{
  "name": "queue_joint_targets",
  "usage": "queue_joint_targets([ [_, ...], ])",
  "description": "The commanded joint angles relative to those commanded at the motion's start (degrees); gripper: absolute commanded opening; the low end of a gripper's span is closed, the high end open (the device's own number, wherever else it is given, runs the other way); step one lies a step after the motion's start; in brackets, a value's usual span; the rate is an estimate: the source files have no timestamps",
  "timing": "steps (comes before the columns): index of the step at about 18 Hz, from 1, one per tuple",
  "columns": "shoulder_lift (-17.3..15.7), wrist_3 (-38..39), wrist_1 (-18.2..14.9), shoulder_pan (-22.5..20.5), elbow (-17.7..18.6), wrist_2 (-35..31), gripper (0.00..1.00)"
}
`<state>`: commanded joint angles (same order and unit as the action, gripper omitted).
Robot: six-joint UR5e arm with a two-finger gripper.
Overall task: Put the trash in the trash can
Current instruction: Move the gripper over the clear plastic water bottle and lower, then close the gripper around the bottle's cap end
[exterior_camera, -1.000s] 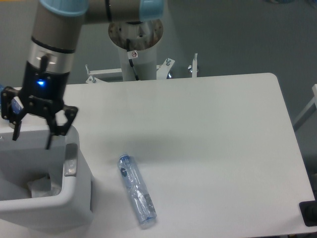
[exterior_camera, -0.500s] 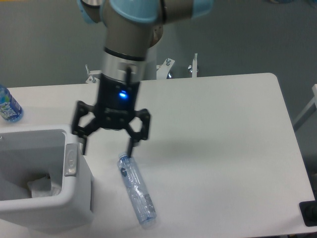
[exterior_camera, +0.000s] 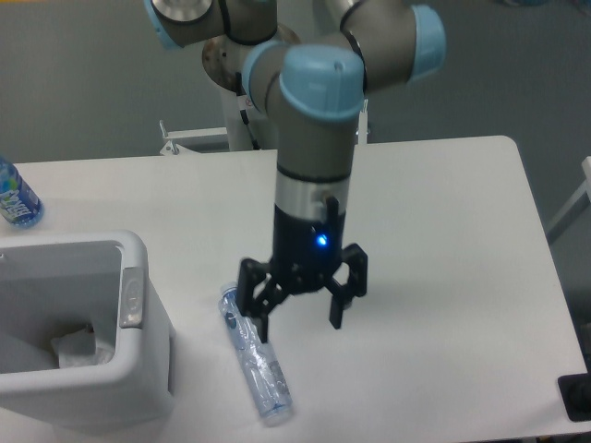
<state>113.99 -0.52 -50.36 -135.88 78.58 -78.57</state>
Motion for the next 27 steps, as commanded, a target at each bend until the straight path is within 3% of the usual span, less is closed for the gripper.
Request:
queue_joint_targets([
  [15, 11.1, -0.4, 1.1, 3.0, -0.1, 0.8, 1.0],
  [27, 16.1, -1.5, 1.6, 6.1, 0.1, -2.6, 1.0],
])
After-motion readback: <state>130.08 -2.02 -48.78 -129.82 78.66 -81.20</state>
